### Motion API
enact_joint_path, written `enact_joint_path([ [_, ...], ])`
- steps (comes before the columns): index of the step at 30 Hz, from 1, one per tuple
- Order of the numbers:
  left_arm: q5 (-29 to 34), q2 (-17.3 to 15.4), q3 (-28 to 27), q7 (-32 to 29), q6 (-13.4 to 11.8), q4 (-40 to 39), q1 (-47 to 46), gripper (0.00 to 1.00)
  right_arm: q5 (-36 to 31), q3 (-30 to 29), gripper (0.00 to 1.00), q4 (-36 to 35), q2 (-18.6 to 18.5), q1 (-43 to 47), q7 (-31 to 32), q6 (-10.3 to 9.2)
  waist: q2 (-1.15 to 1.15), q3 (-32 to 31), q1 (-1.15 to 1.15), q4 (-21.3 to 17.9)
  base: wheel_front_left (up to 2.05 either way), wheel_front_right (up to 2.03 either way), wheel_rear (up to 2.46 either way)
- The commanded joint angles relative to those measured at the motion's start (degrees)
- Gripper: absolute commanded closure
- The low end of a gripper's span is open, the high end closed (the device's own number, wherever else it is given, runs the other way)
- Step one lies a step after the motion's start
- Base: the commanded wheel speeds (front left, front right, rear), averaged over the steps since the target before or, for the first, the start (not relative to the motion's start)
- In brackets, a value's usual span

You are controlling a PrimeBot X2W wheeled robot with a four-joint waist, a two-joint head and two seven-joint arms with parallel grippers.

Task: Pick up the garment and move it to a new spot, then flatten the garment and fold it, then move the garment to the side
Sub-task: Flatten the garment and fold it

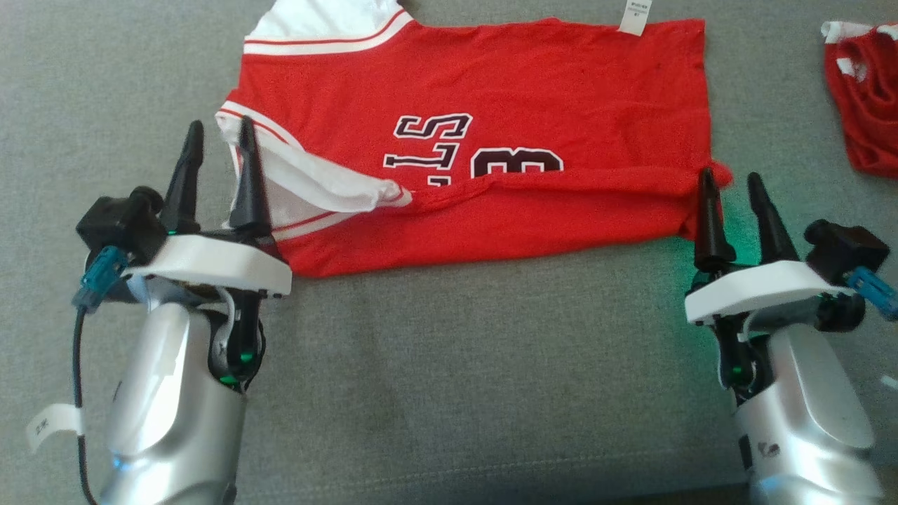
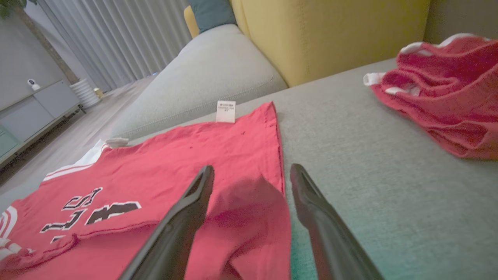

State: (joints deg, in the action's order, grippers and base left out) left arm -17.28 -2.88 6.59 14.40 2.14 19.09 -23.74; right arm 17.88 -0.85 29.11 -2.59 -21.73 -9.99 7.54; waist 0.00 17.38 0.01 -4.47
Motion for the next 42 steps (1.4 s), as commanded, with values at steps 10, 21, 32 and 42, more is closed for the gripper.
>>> enact_joint_path([
  [10,-0.8,-0.1,-4.0,0.6,1.6,-6.9,7.4,0.00,-3.7,-3.3,0.00,-5.1,-0.3,2.1,-2.5,-0.05,0.00,-3.9,-0.01,0.7,0.00,0.00,0.00],
  [21,-1.9,-0.9,-4.1,-4.6,0.7,-8.2,16.6,0.00,-4.4,-3.0,0.00,-12.6,-0.3,9.9,1.1,-0.05,0.00,-6.0,-0.01,1.1,0.00,0.00,0.00],
  [32,-2.1,-2.6,-5.0,-13.4,-3.3,-3.4,14.1,0.00,-3.7,-0.9,0.00,-15.5,-0.3,9.7,2.1,-0.05,0.00,-3.2,-0.01,-0.4,0.00,0.00,0.00],
  [42,-2.9,-4.1,-5.9,-16.1,-4.5,-0.7,11.5,0.00,-3.3,-0.6,0.00,-15.4,-0.3,9.1,1.5,-0.05,0.00,-1.5,-0.01,-2.1,0.00,0.00,0.00],
])
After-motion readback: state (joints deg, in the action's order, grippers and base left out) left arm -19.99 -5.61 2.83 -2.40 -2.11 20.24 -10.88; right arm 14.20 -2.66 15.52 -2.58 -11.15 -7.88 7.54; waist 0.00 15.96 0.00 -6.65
